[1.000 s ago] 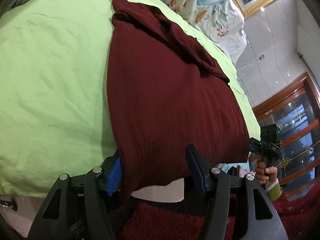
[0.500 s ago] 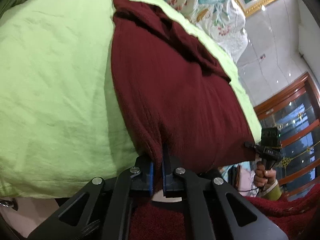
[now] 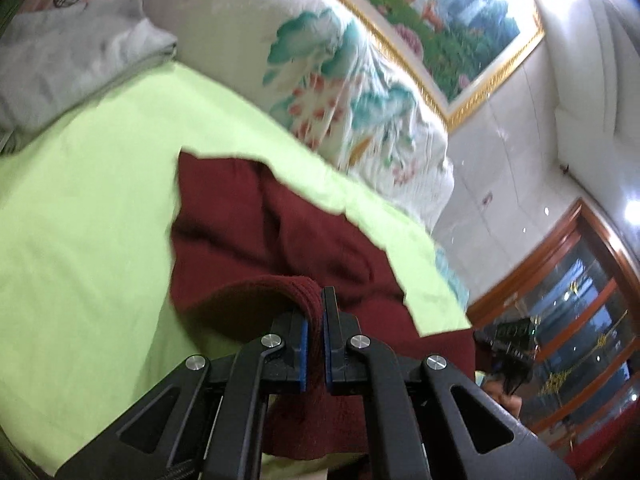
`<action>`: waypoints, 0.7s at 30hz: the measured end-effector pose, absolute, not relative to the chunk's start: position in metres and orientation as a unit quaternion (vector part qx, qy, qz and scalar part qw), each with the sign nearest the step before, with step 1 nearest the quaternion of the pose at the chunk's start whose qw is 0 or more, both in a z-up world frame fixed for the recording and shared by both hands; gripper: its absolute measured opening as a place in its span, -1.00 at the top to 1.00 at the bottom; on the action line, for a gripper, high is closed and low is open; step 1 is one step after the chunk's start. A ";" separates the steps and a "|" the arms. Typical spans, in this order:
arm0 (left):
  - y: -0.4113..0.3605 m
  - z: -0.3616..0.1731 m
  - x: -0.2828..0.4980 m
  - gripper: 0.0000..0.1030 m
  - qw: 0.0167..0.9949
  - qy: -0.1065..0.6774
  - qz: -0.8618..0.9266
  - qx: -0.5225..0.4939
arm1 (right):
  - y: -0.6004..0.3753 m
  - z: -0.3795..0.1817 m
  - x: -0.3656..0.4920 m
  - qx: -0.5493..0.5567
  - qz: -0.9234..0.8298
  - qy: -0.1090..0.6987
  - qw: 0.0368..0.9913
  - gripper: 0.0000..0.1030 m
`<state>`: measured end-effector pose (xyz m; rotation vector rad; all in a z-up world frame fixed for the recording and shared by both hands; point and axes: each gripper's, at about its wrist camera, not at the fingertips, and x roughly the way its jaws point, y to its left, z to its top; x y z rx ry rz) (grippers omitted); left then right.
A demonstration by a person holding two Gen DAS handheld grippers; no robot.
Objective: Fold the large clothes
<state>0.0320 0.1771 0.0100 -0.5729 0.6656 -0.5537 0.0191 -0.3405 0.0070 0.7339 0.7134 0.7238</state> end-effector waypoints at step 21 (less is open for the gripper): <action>0.134 -0.033 0.294 0.93 0.885 0.375 -0.101 -0.257 | -0.363 -0.045 0.260 0.306 0.143 0.425 0.840 0.90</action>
